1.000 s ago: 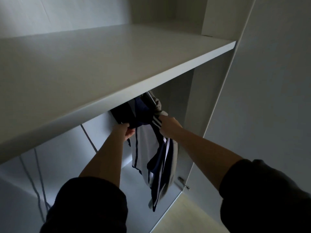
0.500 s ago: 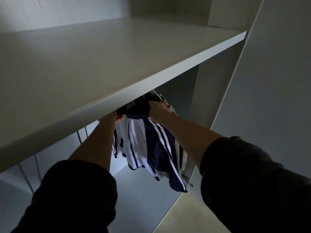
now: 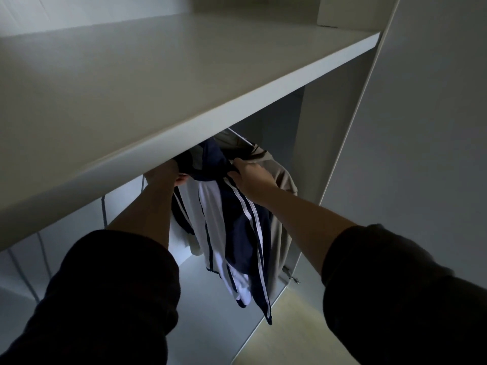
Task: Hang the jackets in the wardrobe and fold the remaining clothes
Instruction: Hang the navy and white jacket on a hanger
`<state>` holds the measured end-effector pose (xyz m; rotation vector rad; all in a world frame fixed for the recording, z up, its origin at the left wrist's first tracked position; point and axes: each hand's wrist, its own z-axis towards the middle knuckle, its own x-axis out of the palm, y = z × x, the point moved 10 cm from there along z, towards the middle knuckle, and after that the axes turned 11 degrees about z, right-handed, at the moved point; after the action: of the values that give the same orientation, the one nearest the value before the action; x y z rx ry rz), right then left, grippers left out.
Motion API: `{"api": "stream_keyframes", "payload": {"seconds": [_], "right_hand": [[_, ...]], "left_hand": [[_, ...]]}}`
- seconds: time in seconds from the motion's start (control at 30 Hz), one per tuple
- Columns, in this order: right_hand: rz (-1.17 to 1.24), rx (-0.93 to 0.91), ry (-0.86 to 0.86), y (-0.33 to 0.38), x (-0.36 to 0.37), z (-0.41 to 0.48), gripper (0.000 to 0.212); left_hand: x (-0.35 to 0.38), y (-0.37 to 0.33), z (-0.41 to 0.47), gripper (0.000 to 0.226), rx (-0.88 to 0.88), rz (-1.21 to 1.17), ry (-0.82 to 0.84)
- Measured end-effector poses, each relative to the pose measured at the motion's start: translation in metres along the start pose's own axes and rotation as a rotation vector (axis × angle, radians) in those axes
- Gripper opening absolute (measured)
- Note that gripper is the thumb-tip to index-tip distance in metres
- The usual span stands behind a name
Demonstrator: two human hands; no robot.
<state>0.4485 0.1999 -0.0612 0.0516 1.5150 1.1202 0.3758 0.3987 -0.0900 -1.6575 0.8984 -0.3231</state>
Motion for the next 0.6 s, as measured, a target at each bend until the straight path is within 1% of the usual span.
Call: {"api": "stream_keyframes", "payload": {"seconds": [0.1,0.17,0.2,0.27,0.3,0.37,0.4,0.47,0.53,0.6], "right_hand": [[-0.082,0.052,-0.057,-0.006,-0.008,-0.001,0.025],[-0.122,0.091,-0.071,-0.008,-0.011,-0.001,0.025],[-0.149,0.112,-0.072,-0.009,-0.011,-0.001,0.023],[-0.206,0.156,-0.059,-0.013,-0.011,-0.004,0.023],[-0.228,0.178,-0.051,-0.015,-0.011,-0.006,0.026],[-0.263,0.224,-0.046,-0.023,-0.013,-0.013,0.039],[-0.269,0.241,-0.044,-0.028,-0.015,-0.018,0.043],[-0.228,0.289,-0.024,-0.039,-0.015,-0.028,0.050],[-0.179,0.314,-0.005,-0.046,-0.016,-0.042,0.055],[-0.141,0.291,-0.027,-0.048,-0.023,-0.060,0.050]], "left_hand": [[0.000,0.000,0.007,0.030,0.026,0.033,0.003],[0.005,0.002,0.008,0.012,0.011,0.123,0.017],[0.005,0.003,0.007,0.009,-0.012,0.162,0.013],[0.004,0.008,0.008,0.028,-0.054,0.225,0.016],[0.007,0.009,0.008,0.034,-0.056,0.253,0.049],[0.013,0.014,0.006,0.039,-0.060,0.321,0.117],[0.012,0.018,0.004,0.037,-0.067,0.320,0.109],[0.005,0.026,-0.004,0.027,-0.104,0.192,0.043],[0.012,0.036,-0.019,0.018,-0.143,0.078,0.051],[0.022,0.045,-0.038,0.018,-0.163,-0.004,0.095]]}}
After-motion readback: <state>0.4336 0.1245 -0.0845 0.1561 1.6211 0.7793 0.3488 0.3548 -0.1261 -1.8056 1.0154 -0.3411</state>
